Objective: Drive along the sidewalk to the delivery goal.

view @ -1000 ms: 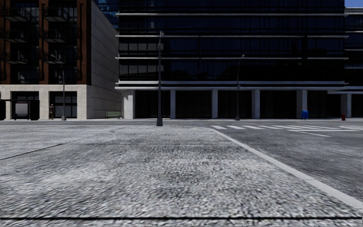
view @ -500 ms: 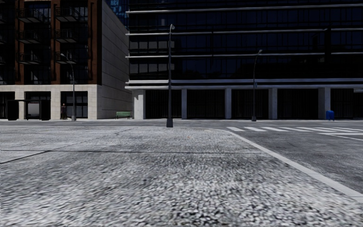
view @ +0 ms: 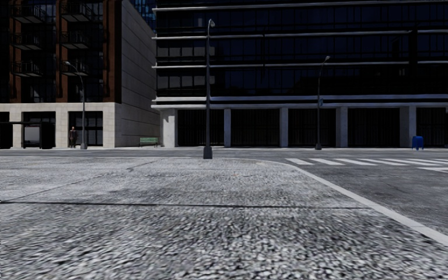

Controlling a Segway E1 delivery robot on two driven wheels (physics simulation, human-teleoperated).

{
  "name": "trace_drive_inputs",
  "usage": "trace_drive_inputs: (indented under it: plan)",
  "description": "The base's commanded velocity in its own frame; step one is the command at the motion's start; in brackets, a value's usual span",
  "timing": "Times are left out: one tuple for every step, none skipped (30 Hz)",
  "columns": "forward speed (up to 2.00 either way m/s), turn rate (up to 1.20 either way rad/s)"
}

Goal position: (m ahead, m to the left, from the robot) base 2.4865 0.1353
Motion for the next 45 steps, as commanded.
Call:
trace_drive_inputs:
  plan:
    - [2.0, 0.0]
    - [2.0, 0.0]
    - [2.0, 0.0]
    - [2.0, 0.0]
    - [2.0, 0.0]
    - [2.0, 0.0]
    - [2.0, 0.0]
    - [2.0, 0.0]
    - [2.0, 0.0]
    - [2.0, 0.0]
    - [2.0, 0.0]
    - [2.0, 0.0]
    - [2.0, 0.0]
    - [2.0, 0.0]
    - [2.0, 0.0]
    - [2.0, 0.0]
    - [2.0, 0.0]
    - [2.0, 0.0]
    - [2.0, 0.0]
    - [2.0, 0.0]
    - [2.0, 0.0]
    - [2.0, 0.0]
    - [2.0, 0.0]
    - [1.99, 0.0]
    - [1.99, 0.0]
    - [1.99, 0.0]
    - [1.89, 0.0]
    - [1.77, 0.0]
    - [1.77, 0.0]
    - [1.5, 0.0]
    - [1.25, 0.0]
    - [0.94, 0.0]
    - [0.94, 0.0]
    - [0.57, 0.0]
    - [0.0, 0.0]
    - [0.0, 0.0]
    - [0.0, 0.0]
    - [0.0, 0.0]
    - [0.0, 0.0]
    - [0.0, 0.0]
    - [0.0, 0.0]
    - [0.0, 0.0]
    - [0.0, 0.0]
    - [0.0, 0.0]
    - [0.0, 0.0]
